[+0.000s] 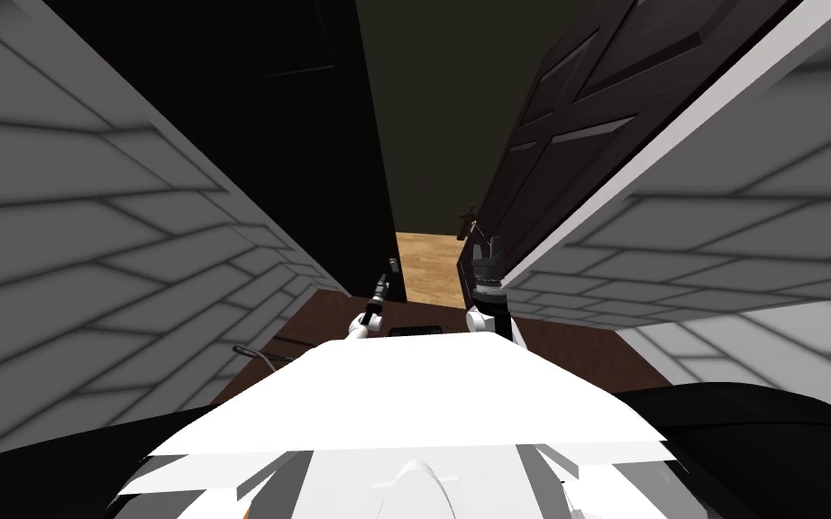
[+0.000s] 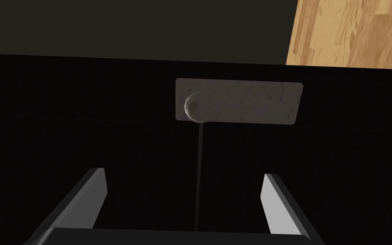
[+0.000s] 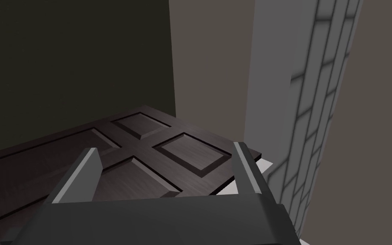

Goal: Push the door open

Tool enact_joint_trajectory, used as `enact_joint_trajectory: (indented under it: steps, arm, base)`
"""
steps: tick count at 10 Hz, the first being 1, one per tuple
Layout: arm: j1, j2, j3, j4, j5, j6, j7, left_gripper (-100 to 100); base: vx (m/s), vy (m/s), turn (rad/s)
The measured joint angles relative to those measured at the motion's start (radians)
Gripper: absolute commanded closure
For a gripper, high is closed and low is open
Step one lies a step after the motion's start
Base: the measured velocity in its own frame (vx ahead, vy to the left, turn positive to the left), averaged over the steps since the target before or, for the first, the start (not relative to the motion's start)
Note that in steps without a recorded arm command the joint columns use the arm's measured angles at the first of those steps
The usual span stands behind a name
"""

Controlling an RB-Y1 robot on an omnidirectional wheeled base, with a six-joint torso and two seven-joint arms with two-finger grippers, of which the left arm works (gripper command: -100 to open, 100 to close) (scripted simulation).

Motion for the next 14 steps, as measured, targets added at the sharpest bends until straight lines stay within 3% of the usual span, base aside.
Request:
enact_joint_trajectory:
  steps: [10,11,14]
  arm:
    - [-0.004,-0.006,0.015,0.029,0.009,-0.01,-0.011,-100]
    - [-0.004,-0.007,0.014,0.029,0.009,-0.013,-0.012,100]
    - [-0.005,-0.005,0.015,0.029,0.009,-0.009,-0.012,100]
  base:
    - [0.169,-0.02,-0.023]
    - [-0.019,-0.002,-0.002]
    - [-0.021,0.002,-0.004]
